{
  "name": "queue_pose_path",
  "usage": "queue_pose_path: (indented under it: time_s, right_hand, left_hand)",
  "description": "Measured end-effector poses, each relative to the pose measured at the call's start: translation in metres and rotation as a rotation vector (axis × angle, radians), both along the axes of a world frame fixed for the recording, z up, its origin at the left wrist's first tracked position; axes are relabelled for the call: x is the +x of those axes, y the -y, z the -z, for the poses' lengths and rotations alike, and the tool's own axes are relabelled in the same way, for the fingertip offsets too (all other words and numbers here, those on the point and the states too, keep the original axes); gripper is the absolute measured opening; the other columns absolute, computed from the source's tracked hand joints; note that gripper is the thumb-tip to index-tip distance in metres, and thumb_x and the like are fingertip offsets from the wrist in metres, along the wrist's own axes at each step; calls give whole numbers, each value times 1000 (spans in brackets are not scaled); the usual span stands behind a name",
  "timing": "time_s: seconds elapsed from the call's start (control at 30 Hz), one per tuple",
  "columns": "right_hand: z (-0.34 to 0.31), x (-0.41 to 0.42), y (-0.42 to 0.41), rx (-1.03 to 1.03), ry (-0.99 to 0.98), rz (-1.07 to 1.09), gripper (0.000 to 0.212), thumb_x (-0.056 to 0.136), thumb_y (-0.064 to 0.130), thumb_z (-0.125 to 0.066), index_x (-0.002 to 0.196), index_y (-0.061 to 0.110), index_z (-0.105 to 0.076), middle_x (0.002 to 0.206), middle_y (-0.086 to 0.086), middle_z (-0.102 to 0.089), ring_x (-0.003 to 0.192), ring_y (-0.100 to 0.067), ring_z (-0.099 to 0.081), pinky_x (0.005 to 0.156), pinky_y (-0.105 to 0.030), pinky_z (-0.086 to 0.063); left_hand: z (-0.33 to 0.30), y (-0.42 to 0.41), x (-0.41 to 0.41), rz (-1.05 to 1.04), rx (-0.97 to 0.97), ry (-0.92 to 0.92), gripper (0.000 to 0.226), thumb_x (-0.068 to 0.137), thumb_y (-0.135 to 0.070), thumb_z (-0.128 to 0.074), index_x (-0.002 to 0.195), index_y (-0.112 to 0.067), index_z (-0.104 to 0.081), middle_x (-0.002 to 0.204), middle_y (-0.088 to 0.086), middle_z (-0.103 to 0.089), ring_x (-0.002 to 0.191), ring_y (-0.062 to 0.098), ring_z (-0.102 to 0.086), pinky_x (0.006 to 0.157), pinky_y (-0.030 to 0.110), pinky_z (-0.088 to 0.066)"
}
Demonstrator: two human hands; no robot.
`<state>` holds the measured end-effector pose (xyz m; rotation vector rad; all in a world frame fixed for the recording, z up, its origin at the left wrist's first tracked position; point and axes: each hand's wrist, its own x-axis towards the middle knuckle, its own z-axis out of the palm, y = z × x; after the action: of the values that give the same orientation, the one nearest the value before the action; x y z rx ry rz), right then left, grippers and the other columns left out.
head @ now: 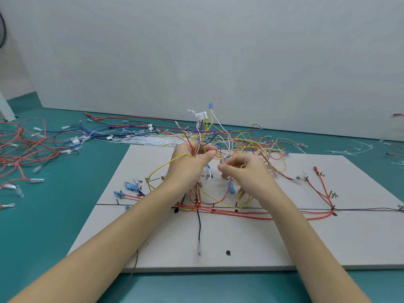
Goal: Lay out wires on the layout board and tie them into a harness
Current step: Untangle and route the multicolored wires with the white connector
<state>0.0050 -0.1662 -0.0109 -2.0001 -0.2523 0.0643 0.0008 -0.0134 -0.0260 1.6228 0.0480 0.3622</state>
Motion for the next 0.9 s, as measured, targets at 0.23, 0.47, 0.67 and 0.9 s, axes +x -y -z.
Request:
queue_pose_path:
  time_s: [0.23,0.47,0.67,0.9]
  right_hand:
    - [-1,-1,-4,78,272,-19,19,97,16,-54,89,15,-71,44,16,-45,44,-3,-37,41,-14,-29]
    - [-15,-7,-2,327,216,-68,24,98,12,-51,84,18,-70,79,1,-60,40,-5,-43,40,-22,-39]
    - [-36,-6,18,731,57,-180,26,97,15,-45,81,14,-66,102,2,-68,36,-15,-34,52,-27,-49]
    - [-40,-4,30,1067,-160,-249,29,88,19,-50,65,13,-67,88,-5,-70,36,-13,-30,47,-22,-44]
  left_hand:
    - [1,-3,0,16,202,-30,13,87,-17,-69,100,-17,-72,96,2,-74,96,19,-67,91,36,-49]
    - [0,-3,-1,-16,290,-33,22,77,-40,-79,90,-23,-73,89,-2,-74,88,16,-69,82,36,-52]
    - [1,-5,1,-49,270,-63,17,81,-42,-74,74,-27,-67,72,-10,-67,70,8,-62,64,23,-46]
    - [2,-4,0,-57,206,-94,18,80,-36,-74,74,-22,-66,70,-8,-67,70,10,-61,65,26,-44]
